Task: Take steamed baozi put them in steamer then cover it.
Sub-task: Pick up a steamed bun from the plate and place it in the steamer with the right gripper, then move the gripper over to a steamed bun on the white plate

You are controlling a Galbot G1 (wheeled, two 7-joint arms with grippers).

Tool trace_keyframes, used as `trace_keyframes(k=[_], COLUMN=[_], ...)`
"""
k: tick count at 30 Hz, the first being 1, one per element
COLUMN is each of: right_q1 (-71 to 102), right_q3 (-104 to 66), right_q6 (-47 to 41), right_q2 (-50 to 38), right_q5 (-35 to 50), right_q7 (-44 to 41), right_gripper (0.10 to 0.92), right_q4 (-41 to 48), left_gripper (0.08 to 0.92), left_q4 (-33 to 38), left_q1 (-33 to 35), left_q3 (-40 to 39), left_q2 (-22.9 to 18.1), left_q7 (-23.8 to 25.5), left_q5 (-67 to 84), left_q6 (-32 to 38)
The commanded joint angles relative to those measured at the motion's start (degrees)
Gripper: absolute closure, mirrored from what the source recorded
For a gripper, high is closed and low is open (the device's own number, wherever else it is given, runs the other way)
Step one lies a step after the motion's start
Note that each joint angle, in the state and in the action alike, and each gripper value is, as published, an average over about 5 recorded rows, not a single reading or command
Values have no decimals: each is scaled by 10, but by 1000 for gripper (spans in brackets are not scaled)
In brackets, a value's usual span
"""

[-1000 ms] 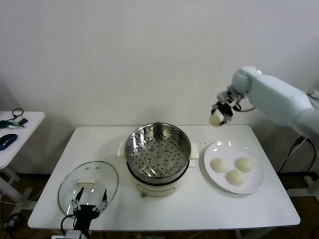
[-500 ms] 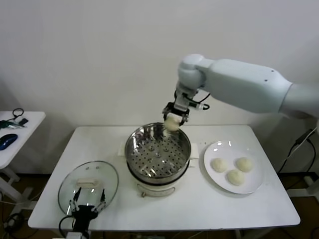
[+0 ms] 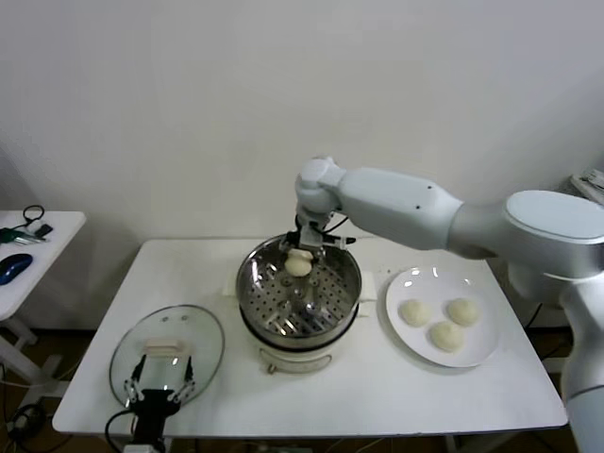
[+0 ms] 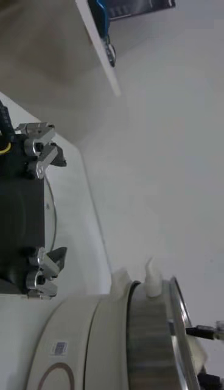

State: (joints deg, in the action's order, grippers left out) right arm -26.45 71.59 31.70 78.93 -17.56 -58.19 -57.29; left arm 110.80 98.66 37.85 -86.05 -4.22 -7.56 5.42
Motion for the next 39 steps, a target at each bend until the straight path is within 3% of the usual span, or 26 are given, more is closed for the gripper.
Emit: trace_keyframes(k=[1,6,12,18,21,24,32,39], right_q1=[35,35,-5,-158,-247,-296,-255,-104], right_q3=[-7,-3,13,89,167,223,308,228], right_q6=[16,22,25,-30,-107,-182,-299,-425], right_q2=[28,34,20,-42,-89,-158,-335,-415], right_q5=[-25,-20,42,286,460,555,513,485], right_q7=[5,12,-8,-62,-83,-95,-38,42], right_gripper=[364,355,235,204,203,202,203,203], right_q4=[56,67,38,-29,-49,-60,-102,-154], left_gripper=[177,177,177,177,177,177,177,177], left_q4=[1,1,1,-1,-6,-12,-22,-23], left_q1=[1,1,2,3,-1,-4,-8,-11], left_q3=[0,0,1,0,-1,-1,2,0], left_q2=[0,0,0,1,4,7,11,10], left_q7=[-8,-8,-9,-8,-6,-6,-6,2], left_q5=[1,4,6,5,3,3,14,12], left_q6=[7,4,3,0,-1,0,3,3])
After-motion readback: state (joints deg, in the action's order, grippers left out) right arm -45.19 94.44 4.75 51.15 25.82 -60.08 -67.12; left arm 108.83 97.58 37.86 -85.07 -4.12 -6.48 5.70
